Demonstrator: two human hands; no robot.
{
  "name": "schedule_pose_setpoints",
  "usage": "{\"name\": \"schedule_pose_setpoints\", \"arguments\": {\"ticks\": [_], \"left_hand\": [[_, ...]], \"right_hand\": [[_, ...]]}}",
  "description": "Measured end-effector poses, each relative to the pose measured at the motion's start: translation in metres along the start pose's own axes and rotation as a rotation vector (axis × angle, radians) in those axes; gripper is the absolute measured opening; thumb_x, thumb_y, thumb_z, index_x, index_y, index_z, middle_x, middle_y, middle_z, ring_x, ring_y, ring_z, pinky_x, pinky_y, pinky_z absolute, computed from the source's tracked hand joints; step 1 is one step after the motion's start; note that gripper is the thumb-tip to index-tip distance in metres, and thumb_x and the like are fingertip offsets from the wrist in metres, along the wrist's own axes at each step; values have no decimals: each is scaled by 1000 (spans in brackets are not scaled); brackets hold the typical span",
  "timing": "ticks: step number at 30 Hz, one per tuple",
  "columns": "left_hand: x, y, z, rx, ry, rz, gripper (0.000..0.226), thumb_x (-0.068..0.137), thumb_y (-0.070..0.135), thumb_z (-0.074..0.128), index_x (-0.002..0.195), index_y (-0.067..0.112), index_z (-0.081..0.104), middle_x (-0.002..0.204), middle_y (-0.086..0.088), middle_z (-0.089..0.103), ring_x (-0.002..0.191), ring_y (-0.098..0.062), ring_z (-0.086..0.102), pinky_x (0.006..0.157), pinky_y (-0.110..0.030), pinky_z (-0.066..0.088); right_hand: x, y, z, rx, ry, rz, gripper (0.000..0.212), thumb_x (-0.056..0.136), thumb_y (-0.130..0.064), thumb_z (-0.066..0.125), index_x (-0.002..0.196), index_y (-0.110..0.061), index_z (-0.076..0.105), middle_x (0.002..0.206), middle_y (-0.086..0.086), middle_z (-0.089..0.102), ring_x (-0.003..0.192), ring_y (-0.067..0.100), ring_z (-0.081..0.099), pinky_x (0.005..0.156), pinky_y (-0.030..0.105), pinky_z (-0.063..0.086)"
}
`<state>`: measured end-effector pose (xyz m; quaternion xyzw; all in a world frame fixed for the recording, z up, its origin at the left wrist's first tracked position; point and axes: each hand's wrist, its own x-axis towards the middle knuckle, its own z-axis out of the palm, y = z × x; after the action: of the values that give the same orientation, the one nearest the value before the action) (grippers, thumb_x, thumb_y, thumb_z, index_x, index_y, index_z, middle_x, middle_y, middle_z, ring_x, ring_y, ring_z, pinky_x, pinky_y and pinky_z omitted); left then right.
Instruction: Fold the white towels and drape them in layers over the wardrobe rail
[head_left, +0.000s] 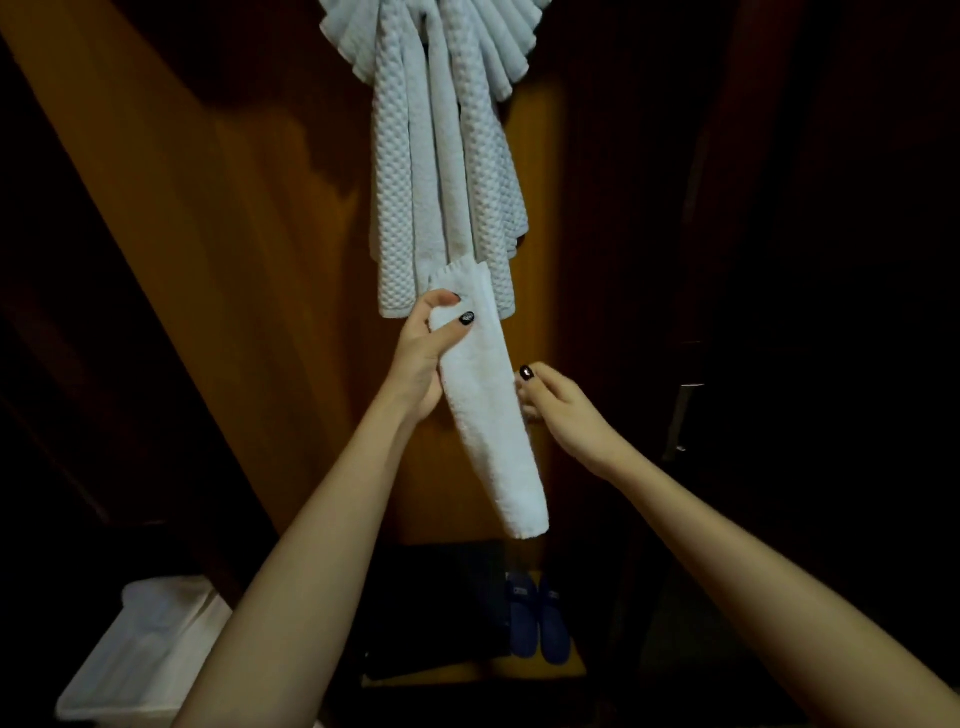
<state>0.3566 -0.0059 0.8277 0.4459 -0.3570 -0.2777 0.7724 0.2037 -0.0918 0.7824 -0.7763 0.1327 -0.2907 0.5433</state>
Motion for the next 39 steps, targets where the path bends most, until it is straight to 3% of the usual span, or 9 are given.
{"name": "schedule_pose_setpoints", "arguments": {"ticks": [4, 7, 11, 17, 23, 27, 30, 32, 39], "left_hand": [[0, 0, -7, -188, 88, -32, 20, 93, -1, 53, 100, 18, 49, 102, -7, 66, 85, -14, 69, 70, -29, 57], [0, -1, -10, -239, 103, -25, 19, 94, 2, 53, 101, 18, 48, 99, -5, 67, 80, -12, 69, 65, -28, 56], [4, -4, -18, -235, 138, -19, 19, 94, 4, 55, 105, 18, 47, 98, -4, 65, 78, -11, 68, 63, -26, 56], [11, -8, -29, -230, 204, 20, 26, 95, 5, 53, 118, 14, 42, 102, -4, 63, 78, -9, 68, 64, -25, 56], [13, -12, -37, -300, 205, 4, 28, 96, 9, 54, 121, 13, 41, 104, -5, 61, 80, -11, 67, 65, -28, 56], [13, -11, -40, -339, 204, 5, 20, 96, 10, 54, 113, 14, 45, 98, -4, 64, 81, -12, 65, 66, -29, 56], [11, -7, -39, -337, 190, 15, 19, 96, 12, 53, 114, 16, 46, 97, -2, 66, 81, -11, 66, 66, -28, 56], [9, -5, -38, -338, 188, 11, 19, 97, 13, 53, 114, 17, 48, 98, -1, 68, 82, -11, 67, 68, -29, 57], [6, -6, -58, -408, 159, -26, 20, 97, 18, 53, 116, 14, 57, 109, -3, 69, 102, -15, 65, 86, -32, 54]], "right_hand": [[-7, 1, -10, -51, -54, -4, 7, 100, -15, 49, 102, -12, 55, 91, 9, 52, 79, 16, 49, 72, 29, 42], [-13, 3, -9, -123, -165, 64, 27, 105, -27, 38, 92, -13, 57, 81, -11, 57, 73, 1, 52, 70, 19, 42], [-17, 8, -14, -70, -173, 127, 31, 105, -32, 33, 109, -16, 59, 75, -31, 56, 69, -11, 52, 63, 8, 41], [-21, 14, -19, -36, -272, 143, 24, 92, -2, 61, 113, -6, 53, 105, 16, 67, 90, 18, 66, 77, 32, 53], [-23, 15, -16, -96, -220, 39, 19, 90, 2, 58, 97, -14, 52, 98, -2, 55, 84, 6, 55, 69, 18, 47], [-24, 10, -14, -113, -270, 36, 5, 95, -11, 59, 93, -7, 58, 92, 0, 59, 82, 10, 57, 71, 25, 47], [-25, 11, -9, -121, -331, 84, 77, 89, -63, 50, 91, 13, 58, 83, 24, 56, 74, 28, 51, 73, 36, 40], [-26, 16, -8, -142, -345, 83, 97, 77, -78, 48, 92, 17, 57, 87, 36, 53, 73, 41, 52, 73, 38, 38], [-25, 10, -19, -108, -100, 43, 45, 87, -47, 64, 73, -5, 69, 77, 31, 59, 67, 25, 50, 67, 37, 36]]}}
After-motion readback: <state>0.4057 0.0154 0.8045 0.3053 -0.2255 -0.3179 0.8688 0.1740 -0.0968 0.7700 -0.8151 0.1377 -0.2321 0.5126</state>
